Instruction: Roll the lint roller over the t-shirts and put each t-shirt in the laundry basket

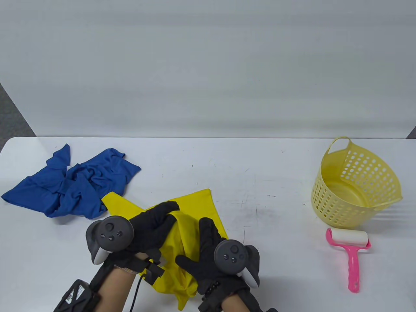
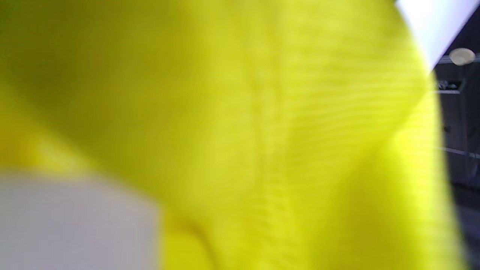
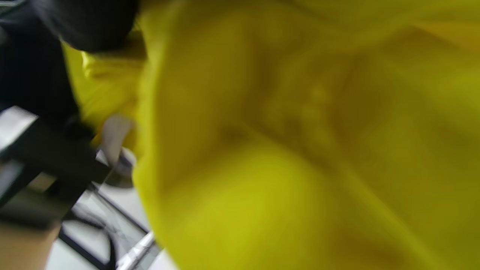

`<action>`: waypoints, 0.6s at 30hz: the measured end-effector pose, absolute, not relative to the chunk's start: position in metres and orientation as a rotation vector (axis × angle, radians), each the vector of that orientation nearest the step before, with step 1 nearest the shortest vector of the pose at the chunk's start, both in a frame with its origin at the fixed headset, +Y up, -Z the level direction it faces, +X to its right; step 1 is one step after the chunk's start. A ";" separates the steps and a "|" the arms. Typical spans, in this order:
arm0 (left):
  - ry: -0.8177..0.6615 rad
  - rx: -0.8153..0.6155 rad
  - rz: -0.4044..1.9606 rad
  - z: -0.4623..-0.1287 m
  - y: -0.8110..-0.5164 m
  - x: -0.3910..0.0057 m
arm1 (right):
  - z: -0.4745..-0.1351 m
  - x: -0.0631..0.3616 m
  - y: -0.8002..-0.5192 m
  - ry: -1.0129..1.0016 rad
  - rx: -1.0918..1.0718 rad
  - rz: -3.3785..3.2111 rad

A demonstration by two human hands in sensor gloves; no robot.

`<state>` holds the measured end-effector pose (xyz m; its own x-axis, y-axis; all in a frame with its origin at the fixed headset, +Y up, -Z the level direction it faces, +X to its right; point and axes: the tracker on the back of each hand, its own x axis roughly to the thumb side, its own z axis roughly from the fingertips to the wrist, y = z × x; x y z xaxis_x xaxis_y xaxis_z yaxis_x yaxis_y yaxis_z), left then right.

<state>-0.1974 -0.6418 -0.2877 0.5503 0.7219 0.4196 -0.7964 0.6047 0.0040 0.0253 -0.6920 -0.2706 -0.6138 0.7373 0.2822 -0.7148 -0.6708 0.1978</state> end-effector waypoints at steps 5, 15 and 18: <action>-0.424 0.186 0.838 -0.291 -0.653 -0.217 | -0.293 0.045 -0.703 0.080 0.336 2.308; -0.299 0.340 0.382 -0.289 -0.661 -0.211 | -0.292 0.088 -0.715 0.154 0.272 1.528; -0.427 0.284 0.599 -0.289 -0.661 -0.207 | -0.295 0.105 -0.717 0.106 0.214 1.214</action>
<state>-0.2070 -0.6612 -0.2885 0.7429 0.4815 0.4651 -0.5968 0.7911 0.1343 0.1052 -0.7167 -0.2951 0.3471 0.9373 0.0331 -0.9173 0.3319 0.2200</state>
